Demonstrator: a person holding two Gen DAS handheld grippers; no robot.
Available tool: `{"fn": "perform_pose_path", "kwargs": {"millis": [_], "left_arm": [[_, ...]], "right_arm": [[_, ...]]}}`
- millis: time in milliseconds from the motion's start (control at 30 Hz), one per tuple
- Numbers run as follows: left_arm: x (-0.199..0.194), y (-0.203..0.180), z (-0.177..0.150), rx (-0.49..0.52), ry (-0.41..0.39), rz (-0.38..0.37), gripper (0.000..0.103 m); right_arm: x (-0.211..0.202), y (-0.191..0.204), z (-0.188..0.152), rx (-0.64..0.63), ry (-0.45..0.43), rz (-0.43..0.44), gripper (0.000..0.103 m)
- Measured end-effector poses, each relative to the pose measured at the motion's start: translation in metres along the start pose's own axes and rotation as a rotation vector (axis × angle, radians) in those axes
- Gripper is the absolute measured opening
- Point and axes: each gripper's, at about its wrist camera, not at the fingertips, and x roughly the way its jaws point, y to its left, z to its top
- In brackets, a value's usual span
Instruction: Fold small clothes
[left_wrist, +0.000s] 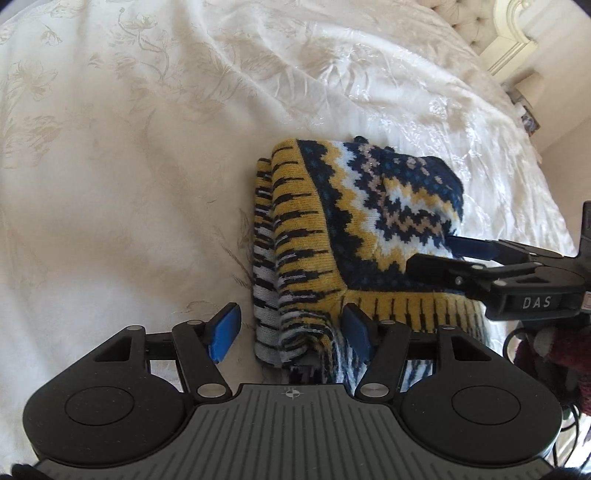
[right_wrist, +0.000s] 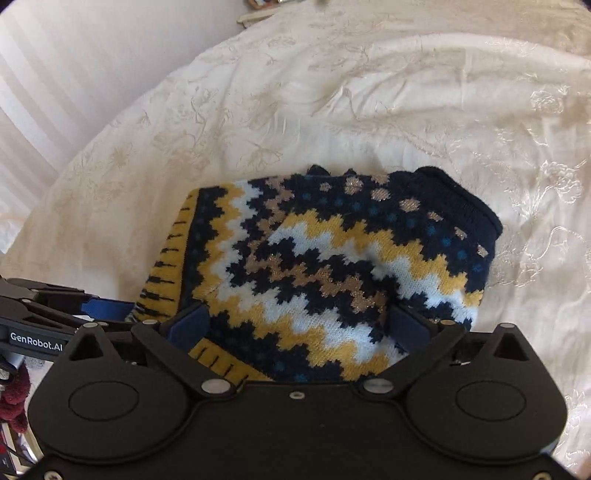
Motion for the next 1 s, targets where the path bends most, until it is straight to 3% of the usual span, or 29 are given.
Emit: {"fn": "perform_pose_path", "kwargs": {"millis": [133, 233, 400, 667, 1000], "left_arm": [[-0.013, -0.004, -0.010, 0.009, 0.013, -0.046, 0.060], [-0.011, -0.006, -0.020, -0.002, 0.058, -0.072, 0.063], [0.000, -0.004, -0.036, -0.058, 0.117, -0.064, 0.063], [0.024, -0.007, -0.032, -0.093, 0.151, -0.131, 0.068], [0.047, -0.011, -0.026, -0.095, 0.159, -0.217, 0.073]], "right_arm": [[-0.036, -0.017, -0.008, 0.101, -0.092, 0.000, 0.102], [-0.047, -0.037, -0.018, 0.192, -0.097, 0.002, 0.102], [-0.038, -0.065, -0.031, 0.317, -0.046, 0.039, 0.102], [-0.002, -0.088, -0.036, 0.484, -0.006, 0.208, 0.102], [0.026, -0.096, -0.022, 0.518, 0.009, 0.305, 0.103]]}}
